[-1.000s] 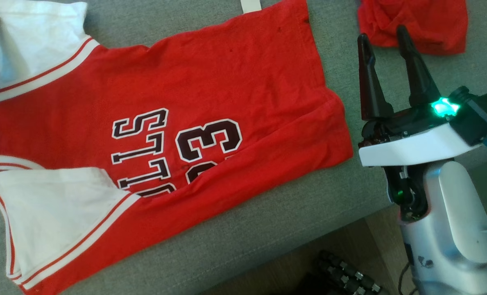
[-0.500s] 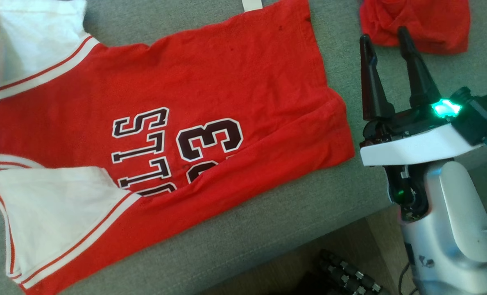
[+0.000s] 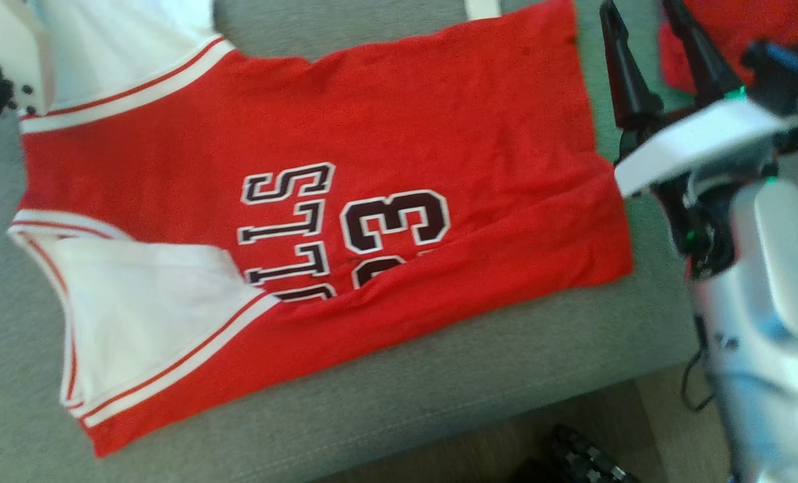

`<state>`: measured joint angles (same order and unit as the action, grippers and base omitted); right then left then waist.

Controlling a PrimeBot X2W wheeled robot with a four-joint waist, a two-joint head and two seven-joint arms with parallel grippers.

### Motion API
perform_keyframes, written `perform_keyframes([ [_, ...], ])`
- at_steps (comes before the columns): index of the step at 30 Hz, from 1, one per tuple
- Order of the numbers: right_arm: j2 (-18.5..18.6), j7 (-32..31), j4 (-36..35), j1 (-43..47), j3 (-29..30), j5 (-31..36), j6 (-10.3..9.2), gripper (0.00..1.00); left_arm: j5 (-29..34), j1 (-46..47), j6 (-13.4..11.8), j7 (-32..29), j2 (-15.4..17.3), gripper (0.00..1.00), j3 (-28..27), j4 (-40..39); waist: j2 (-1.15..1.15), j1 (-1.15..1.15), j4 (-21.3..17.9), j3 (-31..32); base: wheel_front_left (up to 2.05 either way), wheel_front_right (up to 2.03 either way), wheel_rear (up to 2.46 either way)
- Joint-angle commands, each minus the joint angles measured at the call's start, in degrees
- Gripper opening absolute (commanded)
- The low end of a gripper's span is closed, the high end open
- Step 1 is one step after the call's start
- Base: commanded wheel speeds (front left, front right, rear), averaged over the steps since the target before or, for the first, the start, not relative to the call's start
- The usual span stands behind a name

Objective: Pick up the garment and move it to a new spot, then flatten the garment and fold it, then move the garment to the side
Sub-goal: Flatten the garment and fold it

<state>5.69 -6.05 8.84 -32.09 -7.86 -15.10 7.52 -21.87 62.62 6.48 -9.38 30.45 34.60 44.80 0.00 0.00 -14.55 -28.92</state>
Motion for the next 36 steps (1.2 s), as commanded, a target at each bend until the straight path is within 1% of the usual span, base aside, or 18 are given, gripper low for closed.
perform_keyframes([
  [1, 1.1, -2.5, 0.2, -2.6, -1.1, -1.7, -0.03, 1.00, -0.3, 2.7, -0.6, 1.8, 2.1, 0.00, -2.1, -1.9, 0.00, 0.00, 1.9, 0.1, 0.00, 0.00, 0.00],
  [4, 3.3, -7.3, 5.5, -5.9, -0.9, -6.2, -0.03, 1.00, -0.4, 2.5, -1.0, 4.2, 1.0, 0.00, -2.0, -2.4, 0.00, 0.00, 3.7, -0.1, 0.00, 0.00, 0.00],
  [6, 6.1, -10.5, 9.8, -7.8, -0.9, -7.3, -0.03, 1.00, -0.4, 2.5, -1.4, 5.5, 0.2, 0.00, -1.9, -2.9, 0.00, 0.00, 4.8, -0.3, 0.00, 0.00, 0.00],
  [7, 7.6, -11.3, 11.6, -8.7, -1.4, -7.5, -0.03, 1.00, -0.4, 2.5, -1.4, 6.0, -0.1, 0.00, -1.7, -3.0, 0.00, 0.00, 5.3, -0.5, 0.00, 0.00, 0.00],
  [11, 11.4, -12.2, 16.9, -11.7, -3.7, -10.2, -0.03, 1.00, -0.3, 2.6, -1.4, 7.4, -0.9, 0.00, -1.2, -3.1, 0.00, 0.00, 6.8, -1.1, 0.00, 0.00, 0.00],
  [15, 12.6, -11.9, 19.2, -14.1, -6.2, -15.1, -0.03, 1.00, -0.3, 2.5, -1.4, 8.5, -1.2, 0.00, -0.8, -2.7, 0.00, 0.00, 7.5, -1.5, 0.00, 0.00, 0.00],
  [16, 13.1, -11.1, 19.7, -15.0, -7.2, -17.1, -0.03, 1.00, -0.4, 2.5, -1.4, 9.0, -1.3, 0.00, -0.7, -2.4, 0.00, 0.00, 7.8, -1.5, 0.00, 0.00, 0.00],
  [18, 13.5, -10.8, 20.3, -15.6, -8.4, -18.8, -0.03, 1.00, -0.5, 2.5, -1.4, 9.3, -1.3, 0.00, -0.6, -2.0, 0.00, 0.00, 7.9, -1.6, 0.00, 0.00, 0.00],
  [22, 15.2, -10.1, 22.1, -16.5, -11.8, -19.4, -0.03, 1.00, -0.5, 2.6, -1.3, 9.6, -1.5, 0.00, -0.2, -1.4, 0.00, 0.00, 8.2, -1.6, 0.00, 0.00, 0.00],
  [31, 16.0, -8.6, 26.1, -18.1, -15.4, -21.9, -0.03, 1.00, -0.6, 3.2, -1.1, 10.1, -1.7, 0.00, 0.6, -0.6, 0.00, 0.00, 8.5, -1.5, 0.00, 0.00, 0.00],
  [36, 16.5, -9.0, 28.5, -19.2, -18.0, -23.0, -0.03, 1.00, -0.7, 3.6, -1.1, 10.3, -1.8, 0.00, 1.0, -0.4, 0.00, 0.00, 8.7, -1.7, 0.00, 0.00, 0.00],
])
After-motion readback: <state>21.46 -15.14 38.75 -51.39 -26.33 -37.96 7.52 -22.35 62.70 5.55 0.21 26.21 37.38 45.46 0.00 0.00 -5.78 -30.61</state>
